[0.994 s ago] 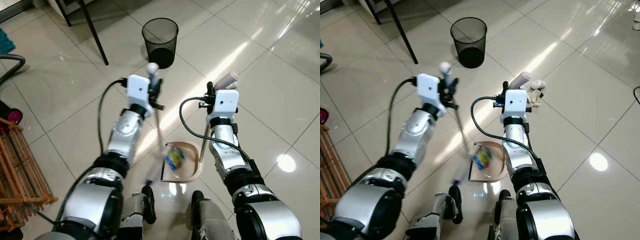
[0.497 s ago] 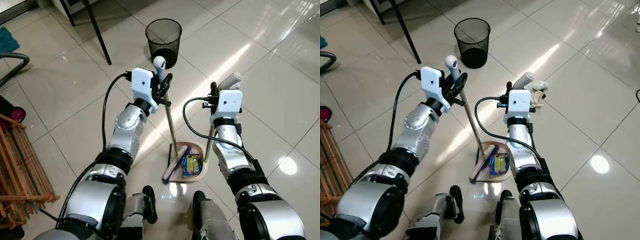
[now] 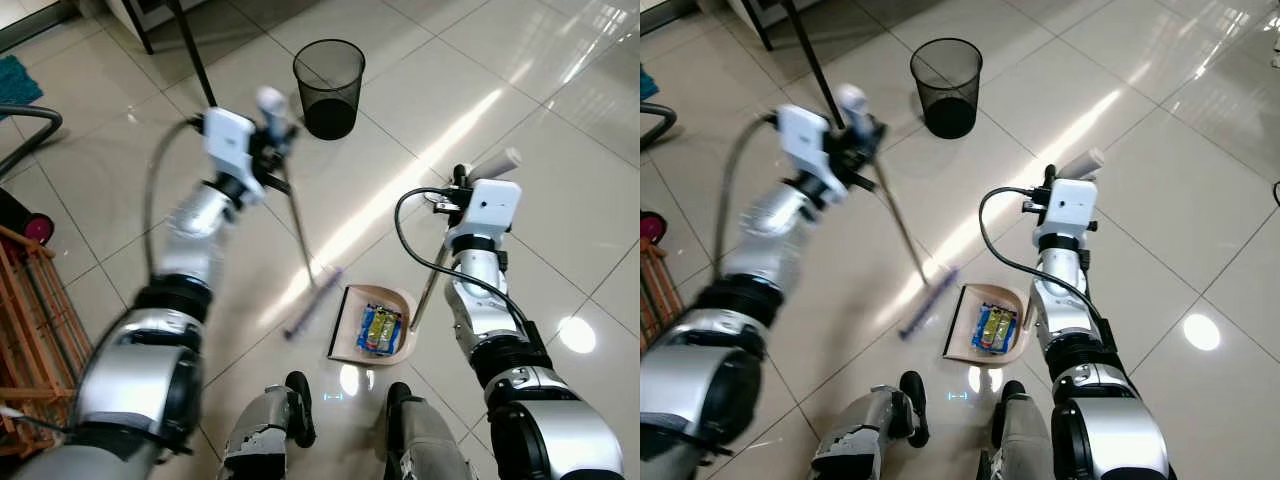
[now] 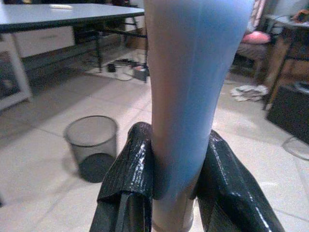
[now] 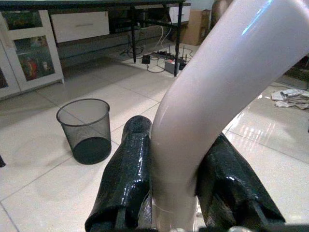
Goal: Sweep floor
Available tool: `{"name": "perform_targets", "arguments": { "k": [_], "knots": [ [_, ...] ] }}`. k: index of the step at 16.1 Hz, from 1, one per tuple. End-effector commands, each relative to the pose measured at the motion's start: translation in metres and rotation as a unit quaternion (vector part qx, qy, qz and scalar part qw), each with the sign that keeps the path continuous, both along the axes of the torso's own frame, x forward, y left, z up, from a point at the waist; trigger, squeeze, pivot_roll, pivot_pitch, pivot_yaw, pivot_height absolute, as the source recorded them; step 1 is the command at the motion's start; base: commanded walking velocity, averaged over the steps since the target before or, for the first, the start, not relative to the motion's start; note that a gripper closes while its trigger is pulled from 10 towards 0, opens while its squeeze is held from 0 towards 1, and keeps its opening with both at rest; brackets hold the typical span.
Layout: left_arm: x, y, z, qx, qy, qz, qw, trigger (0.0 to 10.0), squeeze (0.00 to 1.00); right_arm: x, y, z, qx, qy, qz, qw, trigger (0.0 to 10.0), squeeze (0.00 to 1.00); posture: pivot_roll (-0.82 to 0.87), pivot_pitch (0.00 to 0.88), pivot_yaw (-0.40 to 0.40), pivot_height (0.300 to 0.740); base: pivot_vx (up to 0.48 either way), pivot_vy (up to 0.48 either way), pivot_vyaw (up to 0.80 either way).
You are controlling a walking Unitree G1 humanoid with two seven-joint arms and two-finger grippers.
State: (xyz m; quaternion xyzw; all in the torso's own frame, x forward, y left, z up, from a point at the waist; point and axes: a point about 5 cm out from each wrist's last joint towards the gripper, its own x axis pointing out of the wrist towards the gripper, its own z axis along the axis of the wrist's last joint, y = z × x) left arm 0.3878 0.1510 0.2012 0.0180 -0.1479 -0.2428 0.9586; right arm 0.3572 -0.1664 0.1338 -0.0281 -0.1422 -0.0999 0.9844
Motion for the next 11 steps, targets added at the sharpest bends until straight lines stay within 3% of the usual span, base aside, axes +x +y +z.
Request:
{"name": "perform_targets", "arguments": {
  "k": [1, 4, 5, 8, 9, 11],
  "knots": [
    [0.001, 0.019, 0.002, -0.006, 0.003, 0.024, 1.000, 10.0, 0.00, -0.002, -0.009, 0.004, 0.013, -0.018, -0.017, 1.000, 10.0, 0.00, 0.06, 0.203, 0.092, 0.740, 0.000, 0.000, 0.00],
    [-0.002, 0.045, -0.017, 0.010, 0.043, 0.100, 0.994, 10.0, 0.00, -0.008, -0.015, 0.015, 0.038, -0.052, -0.023, 0.998, 10.0, 0.00, 0.04, 0.173, 0.096, 0.740, 0.000, 0.000, 0.00],
    [-0.005, 0.049, -0.022, -0.002, 0.049, 0.105, 0.993, 10.0, 0.00, -0.011, -0.017, 0.023, 0.046, -0.066, -0.027, 0.996, 10.0, 0.00, 0.02, 0.171, 0.094, 0.740, 0.000, 0.000, 0.00],
    [-0.011, 0.046, -0.033, -0.012, 0.056, 0.100, 0.993, 10.0, 0.00, -0.014, -0.019, 0.035, 0.044, -0.074, -0.015, 0.996, 10.0, 0.00, 0.01, 0.150, 0.082, 0.740, 0.000, 0.000, 0.00],
    [-0.023, 0.035, -0.040, -0.012, 0.037, 0.105, 0.994, 10.0, 0.00, -0.018, -0.021, 0.062, 0.035, -0.096, -0.005, 0.995, 10.0, 0.00, -0.01, 0.150, 0.073, 0.740, 0.000, 0.000, 0.00],
    [-0.037, 0.028, -0.043, -0.027, 0.030, 0.100, 0.994, 10.0, 0.00, -0.021, -0.026, 0.093, 0.044, -0.116, 0.001, 0.992, 10.0, 0.00, -0.03, 0.148, 0.063, 0.740, 0.000, 0.000, 0.00]
  ]
}}
